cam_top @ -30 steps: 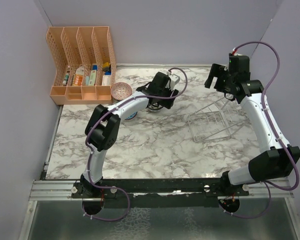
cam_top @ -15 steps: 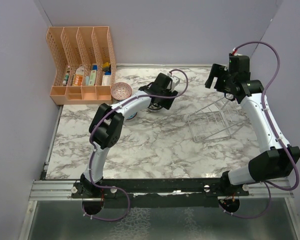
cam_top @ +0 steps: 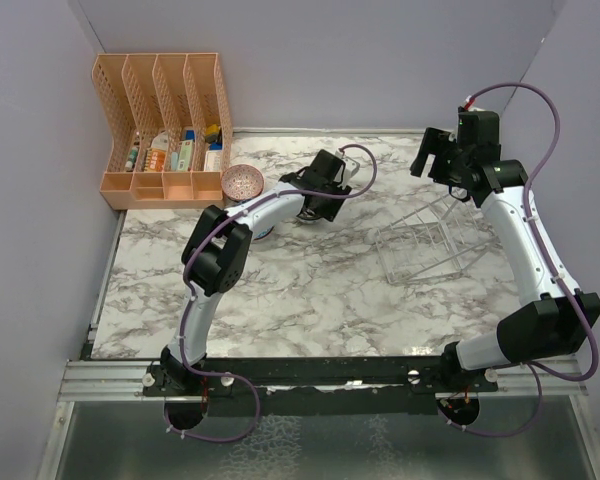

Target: Load the bowls into the dish rack

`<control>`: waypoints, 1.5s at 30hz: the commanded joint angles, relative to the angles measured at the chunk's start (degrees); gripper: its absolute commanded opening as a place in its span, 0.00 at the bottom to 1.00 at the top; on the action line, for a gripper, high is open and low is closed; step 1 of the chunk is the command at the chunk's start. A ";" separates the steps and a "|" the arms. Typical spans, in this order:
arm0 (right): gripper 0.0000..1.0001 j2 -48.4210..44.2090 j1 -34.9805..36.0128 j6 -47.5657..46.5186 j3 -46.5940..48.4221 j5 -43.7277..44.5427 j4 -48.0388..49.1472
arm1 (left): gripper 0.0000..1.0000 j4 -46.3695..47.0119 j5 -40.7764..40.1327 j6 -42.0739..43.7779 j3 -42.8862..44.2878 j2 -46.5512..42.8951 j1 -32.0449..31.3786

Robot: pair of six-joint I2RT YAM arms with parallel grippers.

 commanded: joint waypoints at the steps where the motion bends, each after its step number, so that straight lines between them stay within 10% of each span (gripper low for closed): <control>1: 0.82 -1.01 -0.26 0.14 0.31 1.33 0.35 | 0.42 -0.46 -0.87 0.56 1.44 -0.48 -0.12; 8: 0.81 -0.72 -0.31 0.29 0.66 1.44 0.19 | 0.15 -0.70 -2.24 1.44 1.87 -0.76 -0.12; 33: 0.83 -2.01 -0.27 -0.01 -2.37 0.19 1.34 | 0.31 -1.36 -2.87 0.92 0.39 -4.41 -0.12; 45: 0.84 -2.63 -0.32 -0.23 -2.63 0.53 1.21 | 0.24 -1.49 -3.09 1.37 -1.04 -3.92 -0.12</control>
